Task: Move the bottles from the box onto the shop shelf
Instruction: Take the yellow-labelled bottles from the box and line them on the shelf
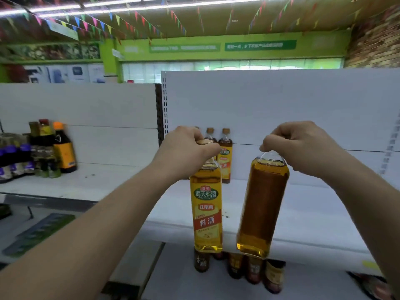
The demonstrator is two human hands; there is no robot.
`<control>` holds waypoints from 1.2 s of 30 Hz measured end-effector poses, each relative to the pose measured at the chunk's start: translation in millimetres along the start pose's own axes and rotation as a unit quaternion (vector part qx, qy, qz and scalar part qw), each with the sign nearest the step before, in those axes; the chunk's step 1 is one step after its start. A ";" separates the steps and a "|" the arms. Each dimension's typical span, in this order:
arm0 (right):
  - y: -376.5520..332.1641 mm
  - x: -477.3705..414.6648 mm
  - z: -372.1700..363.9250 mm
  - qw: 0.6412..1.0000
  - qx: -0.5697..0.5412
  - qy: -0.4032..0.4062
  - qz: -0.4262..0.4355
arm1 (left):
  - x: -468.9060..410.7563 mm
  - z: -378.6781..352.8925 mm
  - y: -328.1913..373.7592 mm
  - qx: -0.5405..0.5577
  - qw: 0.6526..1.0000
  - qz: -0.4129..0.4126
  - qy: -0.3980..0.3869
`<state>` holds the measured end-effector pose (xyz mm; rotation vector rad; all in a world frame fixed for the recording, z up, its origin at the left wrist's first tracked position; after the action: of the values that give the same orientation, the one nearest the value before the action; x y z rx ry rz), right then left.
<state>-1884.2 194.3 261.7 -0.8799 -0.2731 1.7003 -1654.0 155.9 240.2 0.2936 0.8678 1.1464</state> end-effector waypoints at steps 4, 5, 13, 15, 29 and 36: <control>8.2 -39.9 -9.9 1.000 0.001 -0.015 0.027 | -28.3 -2.5 -10.6 -0.017 1.000 0.014 0.019; 11.0 -50.3 -13.3 0.999 -0.001 -0.020 0.031 | -35.5 -3.2 -14.3 -0.019 0.999 0.018 0.024; 33.1 -117.9 -58.4 0.996 -0.005 -0.063 0.061 | -84.5 -10.1 -53.6 -0.033 0.996 0.061 0.050; 37.0 -129.3 -70.8 0.996 -0.003 -0.067 0.060 | -93.4 -12.6 -65.2 -0.038 0.996 0.072 0.048; 16.5 -171.9 -148.9 0.998 0.012 -0.061 0.023 | -141.3 -2.9 -147.8 -0.020 0.999 0.047 0.016; 12.1 -171.4 -168.5 0.999 0.026 -0.020 -0.032 | -152.5 -7.0 -174.5 0.037 0.999 -0.013 -0.021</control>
<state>-1766.7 -8.8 208.2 -0.7912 -0.2796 1.6601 -1563.2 -53.0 197.0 0.3642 0.8766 1.0812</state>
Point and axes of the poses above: each hand's wrist, its own x-axis away from the middle knuckle, its own z-axis out of the back of the hand, y = z × x, the point moved 4 cm from there along -x, towards the middle knuckle, and after that the axes turned 8 degrees about -y, right-handed, at the moved point
